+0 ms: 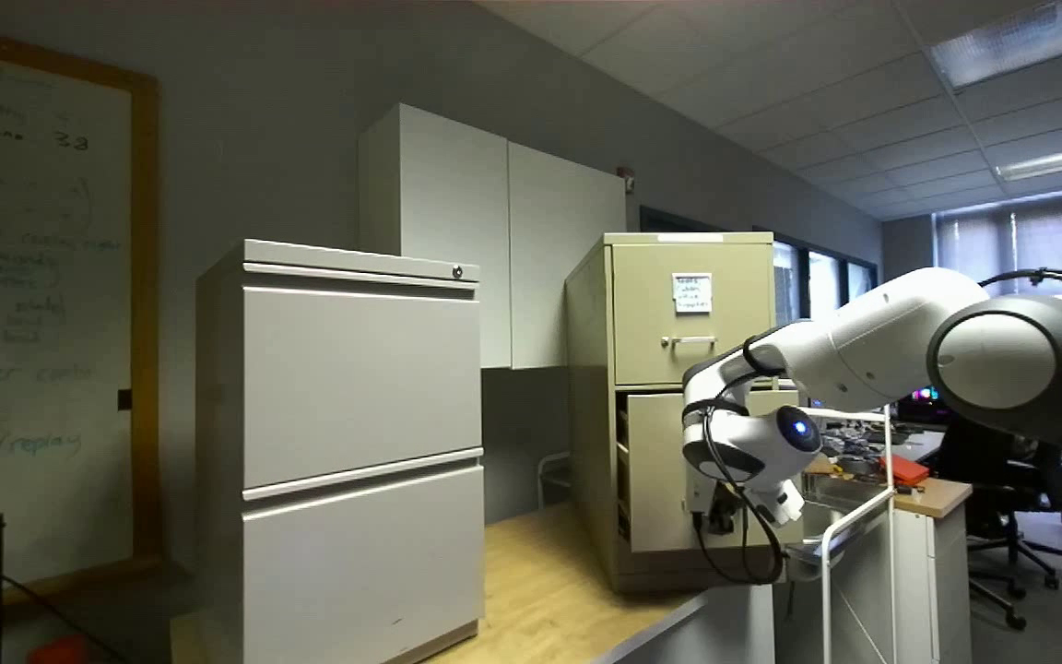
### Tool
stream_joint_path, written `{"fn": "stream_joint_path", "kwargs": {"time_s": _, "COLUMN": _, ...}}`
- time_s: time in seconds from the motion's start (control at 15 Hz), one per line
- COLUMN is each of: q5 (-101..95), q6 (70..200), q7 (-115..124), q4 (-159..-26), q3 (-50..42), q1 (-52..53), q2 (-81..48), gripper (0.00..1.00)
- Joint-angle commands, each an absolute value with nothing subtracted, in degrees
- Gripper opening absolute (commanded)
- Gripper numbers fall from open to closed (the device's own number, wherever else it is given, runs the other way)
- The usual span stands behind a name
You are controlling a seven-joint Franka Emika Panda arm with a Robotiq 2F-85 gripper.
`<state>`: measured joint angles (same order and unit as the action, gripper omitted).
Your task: Open the down part of the drawer
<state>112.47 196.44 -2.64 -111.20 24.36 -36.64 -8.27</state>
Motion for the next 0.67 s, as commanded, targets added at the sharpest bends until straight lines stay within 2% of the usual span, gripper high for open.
{"fn": "stream_joint_path", "kwargs": {"time_s": 0.0, "q5": 112.7, "q6": 198.6, "q7": 11.5, "q4": -120.0, "q3": 16.0, "q1": -27.6, "q2": -0.6, "gripper": 0.07}}
{"fn": "stream_joint_path", "kwargs": {"time_s": 0.2, "q5": 109.6, "q6": 198.1, "q7": 22.7, "q4": -123.6, "q3": 10.0, "q1": -21.7, "q2": 1.5, "gripper": 0.07}}
{"fn": "stream_joint_path", "kwargs": {"time_s": 0.27, "q5": 109.5, "q6": 201.6, "q7": 26.2, "q4": -122.5, "q3": 11.7, "q1": -20.6, "q2": 0.8, "gripper": 0.07}}
{"fn": "stream_joint_path", "kwargs": {"time_s": 0.33, "q5": 106.9, "q6": 198.1, "q7": 30.3, "q4": -126.0, "q3": 7.7, "q1": -19.3, "q2": 2.7, "gripper": 0.07}}
{"fn": "stream_joint_path", "kwargs": {"time_s": 0.47, "q5": 103.5, "q6": 198.0, "q7": 38.2, "q4": -128.3, "q3": 7.3, "q1": -19.1, "q2": 3.7, "gripper": 0.07}}
{"fn": "stream_joint_path", "kwargs": {"time_s": 0.53, "q5": 104.5, "q6": 202.8, "q7": 41.3, "q4": -126.7, "q3": 10.4, "q1": -17.8, "q2": 3.1, "gripper": 0.07}}
{"fn": "stream_joint_path", "kwargs": {"time_s": 0.6, "q5": 100.7, "q6": 198.0, "q7": 45.0, "q4": -130.1, "q3": 8.4, "q1": -19.9, "q2": 4.8, "gripper": 0.07}}
